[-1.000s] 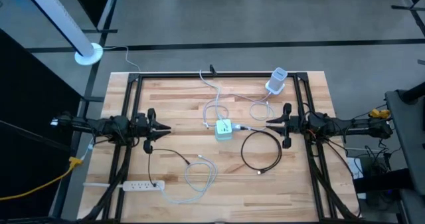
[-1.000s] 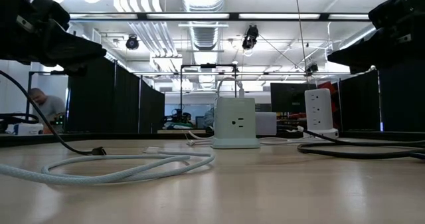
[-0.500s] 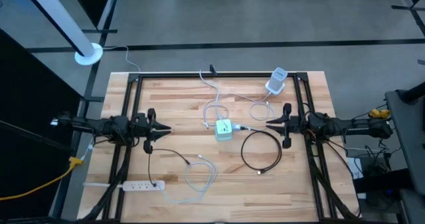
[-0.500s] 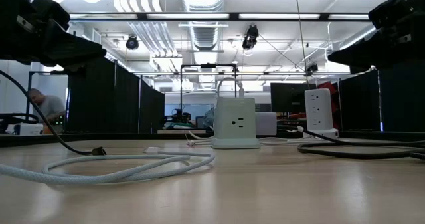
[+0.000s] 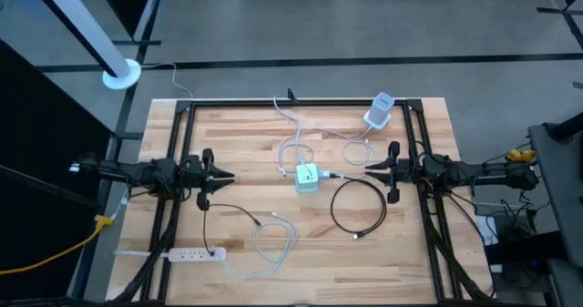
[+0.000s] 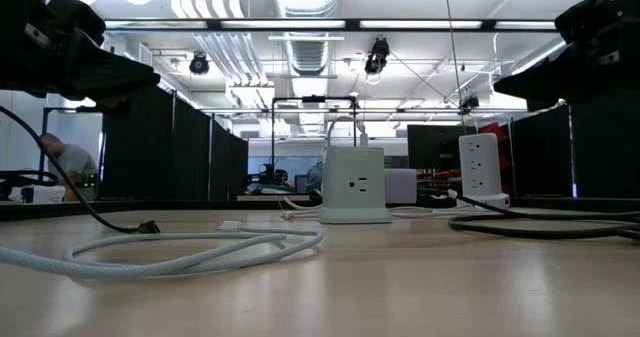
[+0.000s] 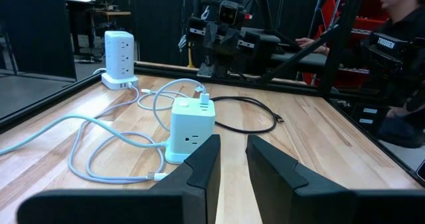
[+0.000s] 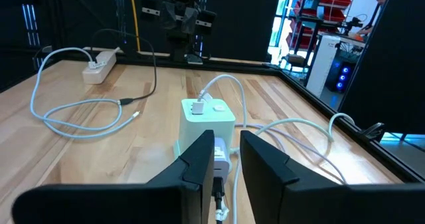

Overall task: Insert USB
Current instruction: Return to Home Position

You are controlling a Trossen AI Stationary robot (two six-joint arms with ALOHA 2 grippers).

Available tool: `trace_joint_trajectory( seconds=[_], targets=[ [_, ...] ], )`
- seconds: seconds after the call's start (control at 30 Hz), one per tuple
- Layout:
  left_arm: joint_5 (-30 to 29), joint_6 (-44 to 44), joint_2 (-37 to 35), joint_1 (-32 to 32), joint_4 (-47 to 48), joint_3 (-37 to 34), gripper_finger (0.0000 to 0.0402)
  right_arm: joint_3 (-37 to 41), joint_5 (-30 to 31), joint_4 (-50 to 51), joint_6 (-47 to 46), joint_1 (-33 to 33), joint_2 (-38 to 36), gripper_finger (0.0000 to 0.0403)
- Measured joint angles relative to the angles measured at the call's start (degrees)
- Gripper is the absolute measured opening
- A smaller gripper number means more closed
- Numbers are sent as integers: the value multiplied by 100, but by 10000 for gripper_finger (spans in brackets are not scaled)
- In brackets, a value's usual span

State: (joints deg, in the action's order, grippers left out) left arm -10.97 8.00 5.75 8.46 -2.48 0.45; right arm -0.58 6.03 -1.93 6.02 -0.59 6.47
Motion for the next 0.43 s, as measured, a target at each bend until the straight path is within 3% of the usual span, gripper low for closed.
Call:
trace_joint_trajectory(
  seconds=[0.43],
  targets=[
    [-2,1,1,1,0,0,64,0,0,0,0,1,-1,80]
  ],
)
